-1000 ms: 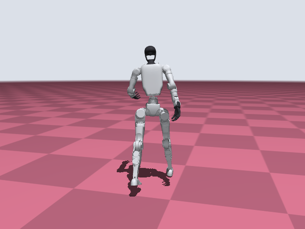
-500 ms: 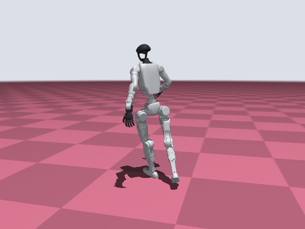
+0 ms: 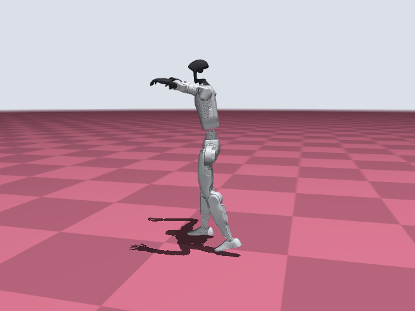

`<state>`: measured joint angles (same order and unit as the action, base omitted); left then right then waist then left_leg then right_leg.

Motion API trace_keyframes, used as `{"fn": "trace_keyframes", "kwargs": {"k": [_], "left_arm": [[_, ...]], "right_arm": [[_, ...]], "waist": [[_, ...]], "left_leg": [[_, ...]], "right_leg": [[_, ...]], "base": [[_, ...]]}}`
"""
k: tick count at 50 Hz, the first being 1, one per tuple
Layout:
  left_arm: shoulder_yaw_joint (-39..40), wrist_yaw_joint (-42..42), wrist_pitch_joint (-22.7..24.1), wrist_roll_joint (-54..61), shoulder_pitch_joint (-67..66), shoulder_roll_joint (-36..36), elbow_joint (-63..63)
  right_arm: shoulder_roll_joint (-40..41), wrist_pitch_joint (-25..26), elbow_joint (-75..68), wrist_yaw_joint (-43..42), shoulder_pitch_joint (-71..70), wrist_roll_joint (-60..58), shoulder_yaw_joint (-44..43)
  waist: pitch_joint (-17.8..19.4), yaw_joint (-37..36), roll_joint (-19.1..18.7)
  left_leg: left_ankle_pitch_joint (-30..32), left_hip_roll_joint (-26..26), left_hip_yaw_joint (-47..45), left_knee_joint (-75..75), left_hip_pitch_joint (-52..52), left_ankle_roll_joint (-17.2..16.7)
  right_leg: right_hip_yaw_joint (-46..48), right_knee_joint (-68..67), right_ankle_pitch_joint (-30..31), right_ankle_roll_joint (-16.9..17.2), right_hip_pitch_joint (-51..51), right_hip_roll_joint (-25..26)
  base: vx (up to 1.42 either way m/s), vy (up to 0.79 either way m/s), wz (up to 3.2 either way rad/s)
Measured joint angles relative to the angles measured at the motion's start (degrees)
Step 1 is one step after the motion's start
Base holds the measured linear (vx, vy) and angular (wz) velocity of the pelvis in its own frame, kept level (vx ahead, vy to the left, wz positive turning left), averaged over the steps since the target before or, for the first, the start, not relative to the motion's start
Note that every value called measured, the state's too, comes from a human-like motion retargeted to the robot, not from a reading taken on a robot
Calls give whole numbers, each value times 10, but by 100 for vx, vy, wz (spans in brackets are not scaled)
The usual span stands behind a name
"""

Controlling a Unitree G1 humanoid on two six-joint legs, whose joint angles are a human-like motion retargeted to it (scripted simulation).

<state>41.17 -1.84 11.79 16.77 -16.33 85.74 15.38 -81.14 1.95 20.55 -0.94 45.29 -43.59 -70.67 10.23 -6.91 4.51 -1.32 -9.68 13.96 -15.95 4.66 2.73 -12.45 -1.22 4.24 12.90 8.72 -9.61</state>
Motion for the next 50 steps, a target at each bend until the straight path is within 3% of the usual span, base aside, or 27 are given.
{"fn": "trace_keyframes", "kwargs": {"k": [2, 4, 8, 13, 19, 27, 35, 50], "left_arm": [[44, 14, -3, -22, -25, 13, 15], [71, 24, 8, -28, -47, 26, 29], [122, 35, 45, -13, -104, 52, 49], [167, 21, 60, 9, -164, 74, 48], [166, -25, 56, 31, -184, 87, 14], [136, -72, 50, 48, -182, 83, -35], [104, -98, 38, 65, -167, 78, -49], [89, -107, 25, 86, -144, 102, -75]], "right_arm": [[-3, 1, 6, -10, 45, -18, -66], [-2, 4, 6, -21, 79, -35, -110], [11, -7, 8, -57, 148, -25, -186], [11, -38, -7, -61, 201, 51, -237], [-2, -62, -37, -26, 192, 108, -200], [0, -75, -62, 0, 139, 135, -123], [2, -81, -82, 10, 105, 146, -67], [-13, -79, -97, 21, 99, 163, -53]], "waist": [[-8, 3, 11], [-12, -5, 19], [-5, -38, 10], [-4, -45, -10], [-18, -21, -4], [-38, -4, 10], [-45, 6, 7], [-63, 27, 6]], "left_leg": [[28, 33, -89, -60, -60, 29], [3, 52, -137, -44, -89, 29], [-97, 76, -159, 106, -82, -25], [-42, 97, -105, 168, -68, -90], [-95, 108, -100, 193, -54, -103], [-145, 116, -178, 199, -41, -98], [-114, 104, -140, 189, -39, -96], [-132, 99, -128, 173, -32, -92]], "right_leg": [[28, -9, -4, -7, 10, -11], [48, -5, -4, -3, 13, -17], [77, 17, -11, 15, -7, -6], [116, 37, -25, 21, -38, 19], [151, 44, -44, 21, -53, 28], [158, 44, -61, 21, -55, 15], [149, 39, -69, 21, -62, 12], [136, 37, -79, 21, -73, 13]], "base": [[14, -25, 148], [12, -21, 104], [13, -11, 45], [9, -8, 32], [6, -9, 35], [2, -1, 10], [0, 0, 0], [0, 0, 0]]}}
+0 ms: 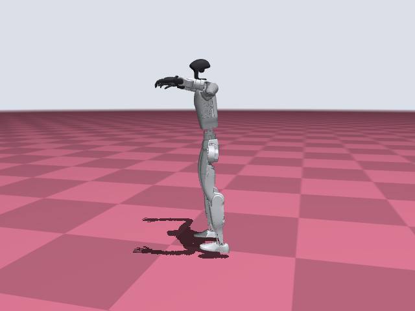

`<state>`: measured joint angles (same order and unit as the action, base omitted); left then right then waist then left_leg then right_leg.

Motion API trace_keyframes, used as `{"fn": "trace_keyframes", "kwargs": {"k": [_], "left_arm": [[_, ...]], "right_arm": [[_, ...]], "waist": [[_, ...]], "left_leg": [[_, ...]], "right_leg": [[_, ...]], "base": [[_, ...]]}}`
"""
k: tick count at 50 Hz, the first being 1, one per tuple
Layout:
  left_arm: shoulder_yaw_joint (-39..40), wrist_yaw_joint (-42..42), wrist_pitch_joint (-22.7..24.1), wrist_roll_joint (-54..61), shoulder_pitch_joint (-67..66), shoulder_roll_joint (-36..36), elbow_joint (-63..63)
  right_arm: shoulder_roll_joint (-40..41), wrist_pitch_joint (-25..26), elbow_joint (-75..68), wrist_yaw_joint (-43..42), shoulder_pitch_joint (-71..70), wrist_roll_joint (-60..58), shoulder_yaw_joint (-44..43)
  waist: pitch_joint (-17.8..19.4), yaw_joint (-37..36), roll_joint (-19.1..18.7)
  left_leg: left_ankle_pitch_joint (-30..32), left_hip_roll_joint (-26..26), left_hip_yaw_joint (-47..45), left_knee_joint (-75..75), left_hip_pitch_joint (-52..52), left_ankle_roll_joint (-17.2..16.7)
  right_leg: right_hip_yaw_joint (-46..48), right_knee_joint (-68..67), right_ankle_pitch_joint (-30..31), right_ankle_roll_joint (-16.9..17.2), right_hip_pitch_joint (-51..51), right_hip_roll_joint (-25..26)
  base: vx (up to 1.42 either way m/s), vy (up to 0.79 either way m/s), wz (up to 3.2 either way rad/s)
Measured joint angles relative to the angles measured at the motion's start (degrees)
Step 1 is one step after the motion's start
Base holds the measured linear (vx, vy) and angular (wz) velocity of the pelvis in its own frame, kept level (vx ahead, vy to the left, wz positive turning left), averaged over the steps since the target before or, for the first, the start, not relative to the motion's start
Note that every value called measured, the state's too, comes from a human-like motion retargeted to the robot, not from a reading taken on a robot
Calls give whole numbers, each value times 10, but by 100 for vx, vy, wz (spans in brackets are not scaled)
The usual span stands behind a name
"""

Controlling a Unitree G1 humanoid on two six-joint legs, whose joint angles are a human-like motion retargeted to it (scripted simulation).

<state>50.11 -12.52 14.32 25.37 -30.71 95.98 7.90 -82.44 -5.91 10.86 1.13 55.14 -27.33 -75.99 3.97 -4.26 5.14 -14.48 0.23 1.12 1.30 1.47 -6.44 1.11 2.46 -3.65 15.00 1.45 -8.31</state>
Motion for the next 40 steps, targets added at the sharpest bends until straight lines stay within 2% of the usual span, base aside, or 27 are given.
{"fn": "trace_keyframes", "kwargs": {"k": [22, 40], "left_arm": [[-13, -10, -10, 10, 30, 10, -24], [-23, -11, -11, 16, 43, 1, -22]], "right_arm": [[5, 3, -11, 16, 2, 13, 1], [9, 3, -23, 12, 0, 9, 4]], "waist": [[-7, 4, 5], [1, -6, 2]], "left_leg": [[-9, -4, 9, -8, 4, 3], [0, 0, 13, -5, 1, 4]], "right_leg": [[2, 0, -7, 0, -10, -2], [12, 3, -6, 0, -11, -1]], "base": [[0, 0, 0], [0, -1, -1]]}}
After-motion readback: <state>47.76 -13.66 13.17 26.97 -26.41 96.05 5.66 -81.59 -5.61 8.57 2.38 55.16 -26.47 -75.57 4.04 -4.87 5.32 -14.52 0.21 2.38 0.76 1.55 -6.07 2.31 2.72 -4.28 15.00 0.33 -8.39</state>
